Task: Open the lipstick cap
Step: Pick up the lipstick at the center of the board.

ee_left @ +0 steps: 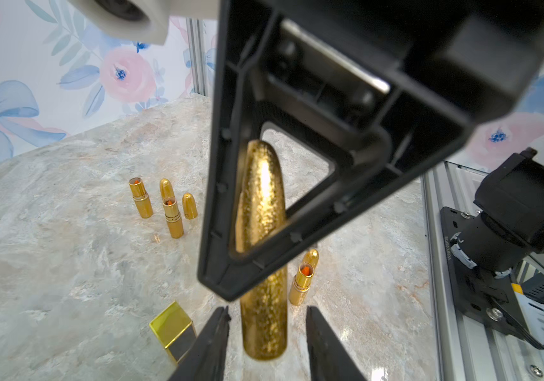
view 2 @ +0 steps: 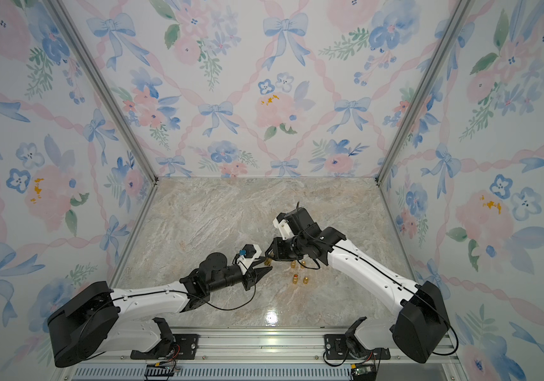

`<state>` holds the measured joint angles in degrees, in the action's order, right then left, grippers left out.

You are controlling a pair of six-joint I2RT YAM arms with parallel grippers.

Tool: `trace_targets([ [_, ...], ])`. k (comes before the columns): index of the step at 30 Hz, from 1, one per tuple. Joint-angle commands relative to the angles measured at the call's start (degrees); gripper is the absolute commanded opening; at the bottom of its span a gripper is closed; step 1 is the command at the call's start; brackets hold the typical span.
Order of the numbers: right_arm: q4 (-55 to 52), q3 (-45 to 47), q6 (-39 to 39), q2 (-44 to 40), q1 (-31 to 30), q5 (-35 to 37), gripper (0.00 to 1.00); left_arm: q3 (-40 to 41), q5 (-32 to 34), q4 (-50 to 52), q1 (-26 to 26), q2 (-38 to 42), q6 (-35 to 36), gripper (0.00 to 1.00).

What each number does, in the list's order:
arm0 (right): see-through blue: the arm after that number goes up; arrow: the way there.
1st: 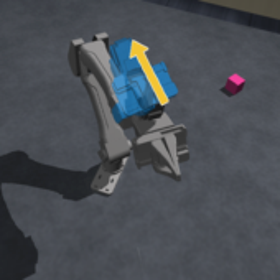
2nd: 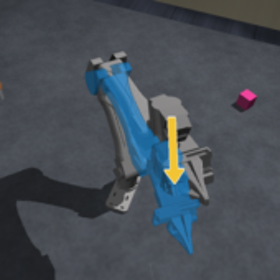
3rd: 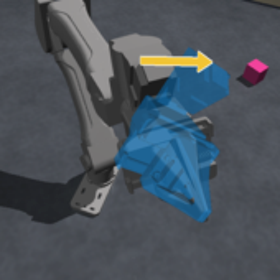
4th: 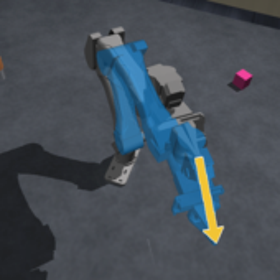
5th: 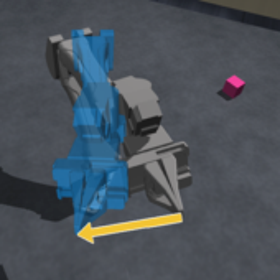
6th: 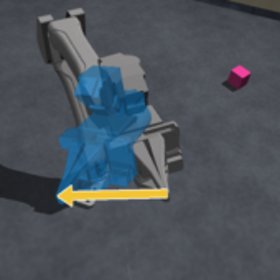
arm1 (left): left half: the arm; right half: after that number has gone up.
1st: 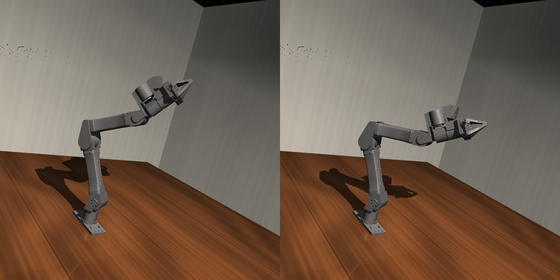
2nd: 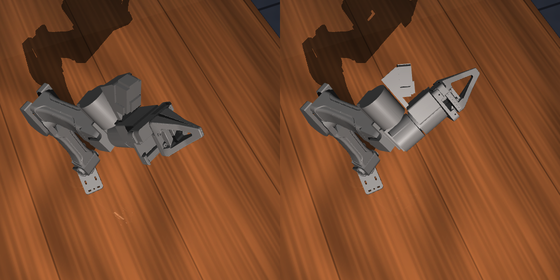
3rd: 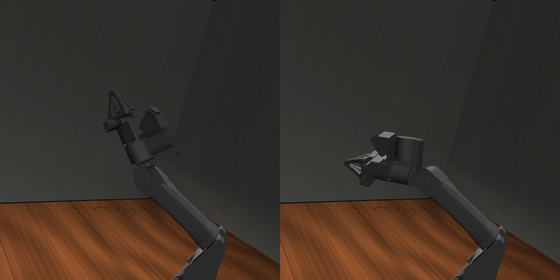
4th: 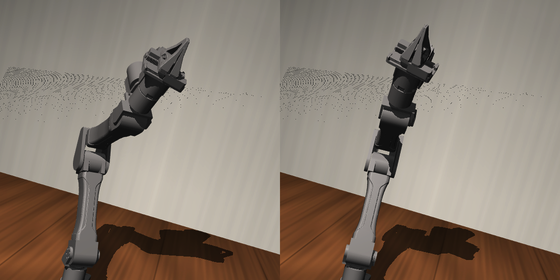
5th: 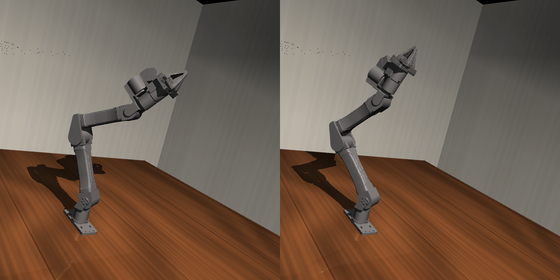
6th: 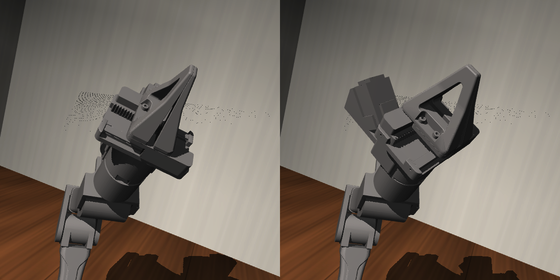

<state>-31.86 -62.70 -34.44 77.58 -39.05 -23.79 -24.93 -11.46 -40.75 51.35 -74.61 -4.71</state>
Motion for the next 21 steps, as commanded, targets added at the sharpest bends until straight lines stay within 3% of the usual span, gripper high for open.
trace_targets([
  [1, 1.9, 1.2, -1.0, -1.1, 0.1, -1.3, 0.24, -1.4, -1.0, -2.0, 0.3, -1.0, 0.1, 0.37],
  [15, 1.7, 1.3, -1.8, -2.7, 0.1, -0.3, 0.26, -0.8, 0.6, -2.4, 0.5, -0.9, -0.3, 0.0],
  [21, -0.7, -0.1, 0.8, -4.3, 0.1, 2.9, 0.39, 0.4, 1.7, -2.3, 0.5, -0.4, -0.5, 0.0],
])
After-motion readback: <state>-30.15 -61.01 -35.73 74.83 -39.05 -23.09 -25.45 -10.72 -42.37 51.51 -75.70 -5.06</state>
